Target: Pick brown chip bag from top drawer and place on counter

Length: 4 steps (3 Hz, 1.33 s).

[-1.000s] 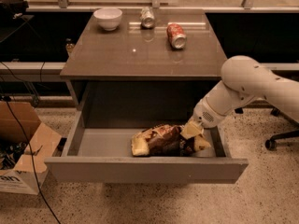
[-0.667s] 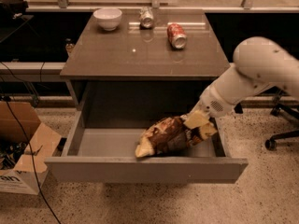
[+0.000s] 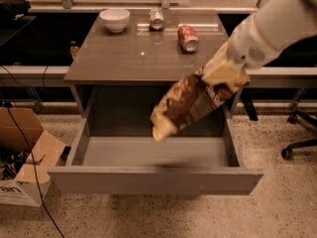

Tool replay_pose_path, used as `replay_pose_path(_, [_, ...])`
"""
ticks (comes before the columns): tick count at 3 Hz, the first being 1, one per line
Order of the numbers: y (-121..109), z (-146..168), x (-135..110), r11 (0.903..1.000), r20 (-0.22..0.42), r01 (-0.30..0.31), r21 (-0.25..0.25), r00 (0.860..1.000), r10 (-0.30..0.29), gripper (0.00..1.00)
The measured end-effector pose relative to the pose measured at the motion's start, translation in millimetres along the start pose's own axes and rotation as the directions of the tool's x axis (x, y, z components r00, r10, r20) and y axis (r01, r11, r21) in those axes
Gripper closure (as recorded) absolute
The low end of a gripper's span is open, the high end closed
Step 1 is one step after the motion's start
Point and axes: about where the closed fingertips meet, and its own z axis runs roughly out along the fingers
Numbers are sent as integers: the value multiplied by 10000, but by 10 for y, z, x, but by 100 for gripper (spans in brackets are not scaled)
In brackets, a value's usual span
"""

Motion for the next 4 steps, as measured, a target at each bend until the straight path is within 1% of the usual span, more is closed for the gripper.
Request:
replay_pose_path(1, [-250,-470,-597,9924,584,939,799,9934,-987,100])
replay_pose_path(2, [-492,-544,-1090,9828,863,1388,1222,9849,-1498,100])
replay_pose_path(3, [-721,-325,-1394,9823,873,1396,1248,9847,-1511,100])
replay_pose_path(4, [-1020,231,-1495,9908,381,981,933,9941,-1020,100])
